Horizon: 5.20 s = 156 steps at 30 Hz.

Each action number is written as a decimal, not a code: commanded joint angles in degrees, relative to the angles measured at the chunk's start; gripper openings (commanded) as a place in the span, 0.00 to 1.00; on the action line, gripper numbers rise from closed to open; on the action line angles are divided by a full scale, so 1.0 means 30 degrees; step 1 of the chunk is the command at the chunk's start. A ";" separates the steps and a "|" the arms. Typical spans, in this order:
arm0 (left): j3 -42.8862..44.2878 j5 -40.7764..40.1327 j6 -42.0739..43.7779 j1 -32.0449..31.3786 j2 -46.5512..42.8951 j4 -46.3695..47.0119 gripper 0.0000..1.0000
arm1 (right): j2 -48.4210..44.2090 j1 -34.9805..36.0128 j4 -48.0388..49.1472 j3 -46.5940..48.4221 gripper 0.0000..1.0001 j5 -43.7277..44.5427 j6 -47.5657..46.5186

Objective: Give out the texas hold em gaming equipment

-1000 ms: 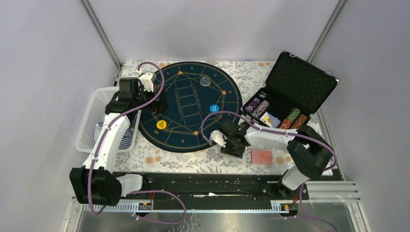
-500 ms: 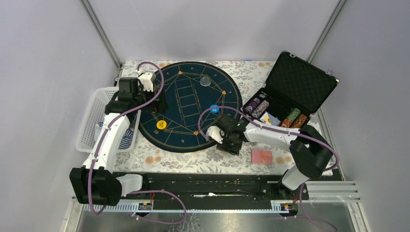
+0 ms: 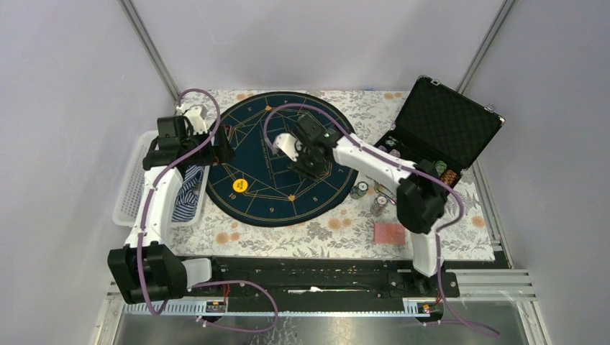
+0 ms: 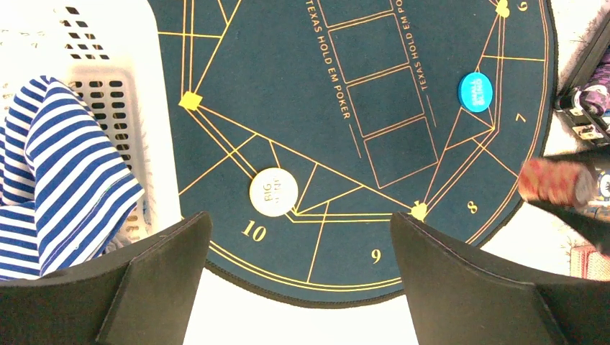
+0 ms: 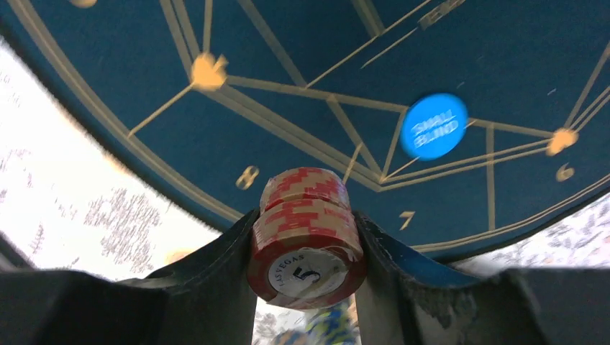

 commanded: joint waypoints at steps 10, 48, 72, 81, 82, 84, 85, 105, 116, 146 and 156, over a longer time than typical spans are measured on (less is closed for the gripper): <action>0.0641 0.1083 -0.0910 0.1562 -0.0115 0.0948 0.99 | 0.9865 -0.0514 -0.3082 1.4748 0.29 -0.0488 -0.0264; 0.0732 0.1982 -0.0882 0.2071 0.0243 0.0799 0.99 | 1.0467 -0.0531 -0.0039 1.2877 0.84 -0.1639 0.0323; 0.0650 0.1787 -0.0287 0.2089 0.0533 0.0743 0.99 | 0.9720 -0.1659 0.4308 1.2153 0.87 -0.3713 0.4792; 0.0796 0.1790 -0.0567 0.2130 0.0635 0.0755 0.99 | 1.0765 -0.0913 0.5241 1.2362 0.92 -0.3538 0.4774; 0.0789 0.1783 -0.0595 0.2127 0.0620 0.0759 0.99 | 1.0893 -0.0864 0.5324 1.2349 0.92 -0.3554 0.4778; 0.0782 0.1754 -0.0611 0.2180 0.0567 0.0754 0.99 | 1.1118 -0.0767 0.5532 1.2313 0.91 -0.3605 0.4779; 0.0754 0.1720 -0.0646 0.2203 0.0568 0.0759 0.99 | 1.1249 -0.0670 0.5605 1.2287 0.91 -0.3566 0.4757; 0.0485 0.1924 -0.0817 0.2464 0.0500 0.0953 0.99 | 1.2803 0.0120 0.6874 1.2712 0.58 -0.1940 0.4566; 0.0419 0.1966 -0.0787 0.2487 0.0558 0.0958 0.99 | 1.1310 -0.0508 0.7915 1.2501 0.44 -0.1267 0.5227; 0.0363 0.1659 -0.0749 0.2487 0.0915 0.0944 0.99 | 1.3684 -0.6736 1.5806 1.4116 0.40 -0.0500 0.6218; 0.0376 0.1660 -0.0739 0.2520 0.0852 0.0875 0.99 | 1.5220 -0.6741 1.8175 1.4585 0.37 0.0194 0.5621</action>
